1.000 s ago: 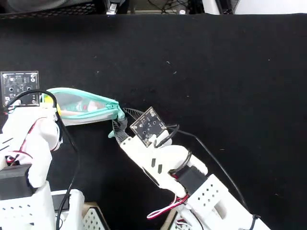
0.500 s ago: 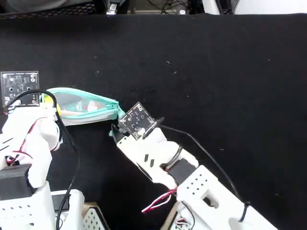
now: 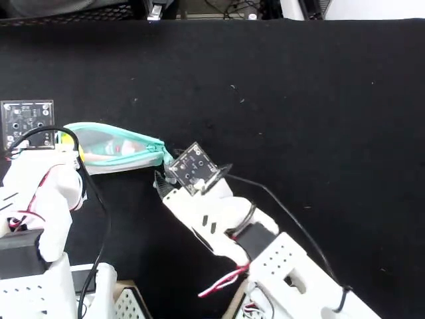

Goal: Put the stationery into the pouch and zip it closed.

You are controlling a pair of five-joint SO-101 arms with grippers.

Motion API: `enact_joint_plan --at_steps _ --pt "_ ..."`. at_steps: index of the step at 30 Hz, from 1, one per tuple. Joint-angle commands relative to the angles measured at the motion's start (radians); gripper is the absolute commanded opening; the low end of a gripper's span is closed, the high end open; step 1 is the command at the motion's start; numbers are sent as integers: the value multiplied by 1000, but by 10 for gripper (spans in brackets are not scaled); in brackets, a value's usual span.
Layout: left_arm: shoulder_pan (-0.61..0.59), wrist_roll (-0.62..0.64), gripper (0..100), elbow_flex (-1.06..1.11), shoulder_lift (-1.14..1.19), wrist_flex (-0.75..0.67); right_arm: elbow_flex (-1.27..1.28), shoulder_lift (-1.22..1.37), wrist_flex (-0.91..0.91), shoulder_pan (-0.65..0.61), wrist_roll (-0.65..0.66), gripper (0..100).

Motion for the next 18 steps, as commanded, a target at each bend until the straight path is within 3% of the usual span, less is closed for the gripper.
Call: enact_joint_plan --at_steps 1,11,15,18 --pt "19 -11 32 128 32 8 -51 -91 49 12 8 224" --pt "19 -11 32 128 32 8 -28 -120 49 12 9 124" --pt "19 -11 32 128 32 8 -28 -120 48 12 11 8" --pt "19 -11 32 128 32 8 -28 -120 48 28 11 14"
